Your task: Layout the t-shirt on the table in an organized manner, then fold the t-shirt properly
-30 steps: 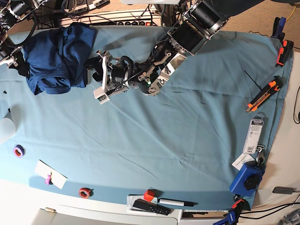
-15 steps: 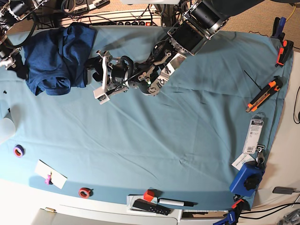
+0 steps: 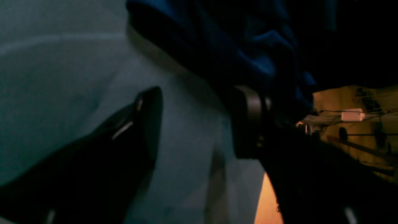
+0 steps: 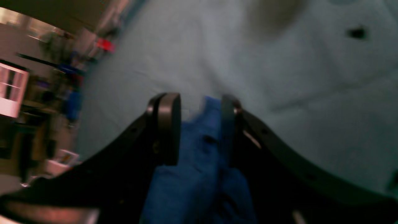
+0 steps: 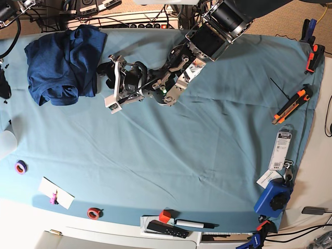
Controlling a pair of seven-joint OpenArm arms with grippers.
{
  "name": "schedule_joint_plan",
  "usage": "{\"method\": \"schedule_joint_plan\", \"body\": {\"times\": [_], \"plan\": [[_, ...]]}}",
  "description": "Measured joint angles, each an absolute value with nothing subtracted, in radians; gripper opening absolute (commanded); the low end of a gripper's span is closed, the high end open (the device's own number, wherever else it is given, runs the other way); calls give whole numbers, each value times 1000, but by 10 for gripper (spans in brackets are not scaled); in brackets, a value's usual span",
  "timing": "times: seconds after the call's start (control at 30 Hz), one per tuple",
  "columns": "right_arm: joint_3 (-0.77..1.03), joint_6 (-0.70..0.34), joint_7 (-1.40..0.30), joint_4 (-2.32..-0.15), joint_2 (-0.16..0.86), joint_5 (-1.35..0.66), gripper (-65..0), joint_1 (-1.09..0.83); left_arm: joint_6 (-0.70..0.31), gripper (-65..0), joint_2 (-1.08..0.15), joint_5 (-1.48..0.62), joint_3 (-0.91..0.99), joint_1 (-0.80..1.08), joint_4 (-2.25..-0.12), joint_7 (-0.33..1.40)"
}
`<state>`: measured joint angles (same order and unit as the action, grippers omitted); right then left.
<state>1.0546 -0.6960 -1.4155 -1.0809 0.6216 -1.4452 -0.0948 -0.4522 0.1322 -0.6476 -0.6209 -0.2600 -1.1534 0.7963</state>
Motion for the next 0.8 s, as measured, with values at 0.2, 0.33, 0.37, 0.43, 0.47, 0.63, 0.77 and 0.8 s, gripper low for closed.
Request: {"method": "schedule_joint_plan", "body": {"times": [0.2,0.33,0.37,0.43,0.47,0.63,0.77,0.8], "plan": [[1054,-696,-1414,-1082,587,-1448,-506,-94,-456,-464,132,-634,-584,-264,-1153,820],[1053,-696,-1411,-1082,553,-1455,-650,-94,-507,-595,132,-633,-453,-278,-1153,822],[1053,-696,-1411,-1082,540,-1453,-650,-94,-523,-615,132,-648,-413,-281,-1153,821],[1053,-696,-1414,-1104,507,-1442,-650,-95,-555,-646,132,-685,-328,-280,-1153,827],[1053,-696,-1414,-1128,488,-1443,-650,-95,-576,-650,132,-699,-285,-280,-1153,841],[1053,-691,-1414,-1335,429,-1441,-650,-97,-688,-650,118,-890,-101,-280,-1154,881],[1054,-690,-1418,-1586,395,-1441,-650,-97,-686,-650,54,-984,11,-272,-1176,835],[1054,-690,-1420,-1654,389,-1444,-650,-97,-685,-650,36,-980,43,-264,-1198,794]]}}
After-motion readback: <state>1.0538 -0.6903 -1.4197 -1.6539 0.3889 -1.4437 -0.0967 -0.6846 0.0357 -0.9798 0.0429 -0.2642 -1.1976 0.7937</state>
